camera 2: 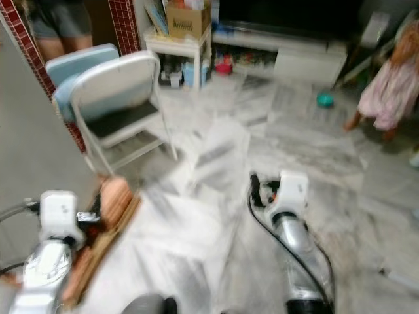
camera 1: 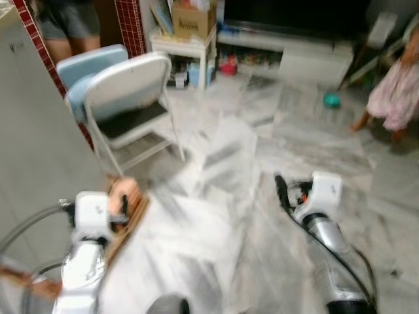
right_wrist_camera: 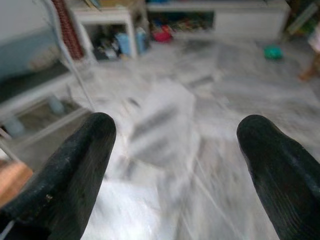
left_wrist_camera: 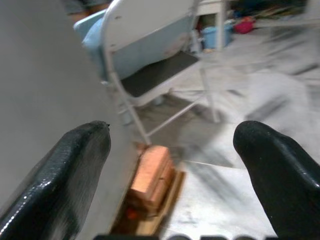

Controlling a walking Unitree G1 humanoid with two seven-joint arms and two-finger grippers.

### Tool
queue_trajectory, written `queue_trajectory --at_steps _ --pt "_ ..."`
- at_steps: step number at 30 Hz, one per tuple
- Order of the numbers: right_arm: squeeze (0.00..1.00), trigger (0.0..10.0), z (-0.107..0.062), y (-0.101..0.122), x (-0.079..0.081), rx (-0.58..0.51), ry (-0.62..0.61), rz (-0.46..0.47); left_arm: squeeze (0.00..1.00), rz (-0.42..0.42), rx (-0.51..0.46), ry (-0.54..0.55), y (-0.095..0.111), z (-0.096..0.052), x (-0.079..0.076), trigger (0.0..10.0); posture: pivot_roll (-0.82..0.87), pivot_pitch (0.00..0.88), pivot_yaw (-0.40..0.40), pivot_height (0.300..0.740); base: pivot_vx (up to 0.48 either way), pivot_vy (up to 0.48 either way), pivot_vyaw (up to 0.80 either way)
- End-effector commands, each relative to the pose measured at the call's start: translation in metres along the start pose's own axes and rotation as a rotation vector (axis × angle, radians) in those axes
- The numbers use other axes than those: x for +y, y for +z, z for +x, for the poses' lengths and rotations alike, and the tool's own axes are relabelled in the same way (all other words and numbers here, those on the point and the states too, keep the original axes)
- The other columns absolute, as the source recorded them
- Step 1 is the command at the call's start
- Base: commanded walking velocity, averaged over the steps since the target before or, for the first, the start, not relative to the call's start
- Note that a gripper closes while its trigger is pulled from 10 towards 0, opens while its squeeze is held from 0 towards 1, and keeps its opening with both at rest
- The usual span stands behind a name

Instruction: Restocking fridge

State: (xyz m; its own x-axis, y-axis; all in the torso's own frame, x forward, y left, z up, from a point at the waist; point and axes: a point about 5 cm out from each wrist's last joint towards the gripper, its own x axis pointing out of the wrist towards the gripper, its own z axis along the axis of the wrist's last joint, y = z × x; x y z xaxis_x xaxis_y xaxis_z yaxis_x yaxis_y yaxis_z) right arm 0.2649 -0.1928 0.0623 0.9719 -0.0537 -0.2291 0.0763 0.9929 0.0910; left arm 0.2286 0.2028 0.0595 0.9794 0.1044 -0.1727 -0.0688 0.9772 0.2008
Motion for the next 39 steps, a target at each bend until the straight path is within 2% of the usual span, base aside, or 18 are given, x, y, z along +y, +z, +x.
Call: queue_trajectory --at_steps 1,6,14,18,20,23,25,36,39 --pt "0.0 10.0 0.001 0.003 -0.002 -0.015 -0.011 0.006 0.0 0.011 -0.013 -0.029 0.003 0.001 -0.003 10.0 0.06 0.0 -0.028 0.74 -0.296 0.379 0.0" --pt "0.0 10.0 0.001 0.005 -0.003 -0.03 -0.009 -0.007 0.0 0.01 -0.048 -0.037 0.01 0.004 -0.002 10.0 0.06 0.0 -0.027 0.74 -0.271 0.398 0.0" --pt "0.0 10.0 -0.002 0.004 -0.004 -0.03 -0.021 -0.007 0.0 0.003 -0.063 -0.046 0.008 0.001 0.003 10.0 0.06 0.0 -0.029 0.74 0.0 0.477 0.0" --pt "0.0 10.0 -0.001 0.005 -0.004 -0.038 -0.025 -0.005 0.0 0.018 -0.084 -0.038 0.012 0.003 0.005 10.0 0.06 0.0 -0.028 0.74 0.0 0.065 0.0" --pt "0.0 10.0 -0.001 0.009 -0.003 -0.056 -0.025 -0.003 0.0 0.012 -0.089 -0.045 0.013 0.004 0.006 10.0 0.06 0.0 -0.023 0.74 0.0 0.0 0.0" --pt "0.0 10.0 0.0 0.012 -0.005 -0.069 -0.026 -0.009 0.0 -0.048 -0.082 -0.027 0.013 0.006 0.006 10.0 0.06 0.0 -0.024 0.74 0.0 0.0 0.0" --pt "0.0 10.0 0.0 0.013 -0.005 -0.072 -0.024 -0.007 0.0 -0.048 -0.089 -0.069 0.014 0.006 0.004 10.0 0.06 0.0 -0.026 0.74 0.0 0.48 0.0" --pt "0.0 10.0 -0.002 0.01 -0.002 -0.058 -0.018 -0.008 0.0 -0.025 -0.103 -0.101 0.013 0.004 -0.001 10.0 0.06 0.0 -0.032 0.74 0.0 0.48 0.0" --pt "0.0 10.0 -0.002 0.01 -0.002 -0.059 -0.016 -0.009 0.0 -0.058 -0.083 -0.12 0.01 0.002 -0.004 10.0 0.06 0.0 -0.035 0.74 0.0 0.477 0.0"
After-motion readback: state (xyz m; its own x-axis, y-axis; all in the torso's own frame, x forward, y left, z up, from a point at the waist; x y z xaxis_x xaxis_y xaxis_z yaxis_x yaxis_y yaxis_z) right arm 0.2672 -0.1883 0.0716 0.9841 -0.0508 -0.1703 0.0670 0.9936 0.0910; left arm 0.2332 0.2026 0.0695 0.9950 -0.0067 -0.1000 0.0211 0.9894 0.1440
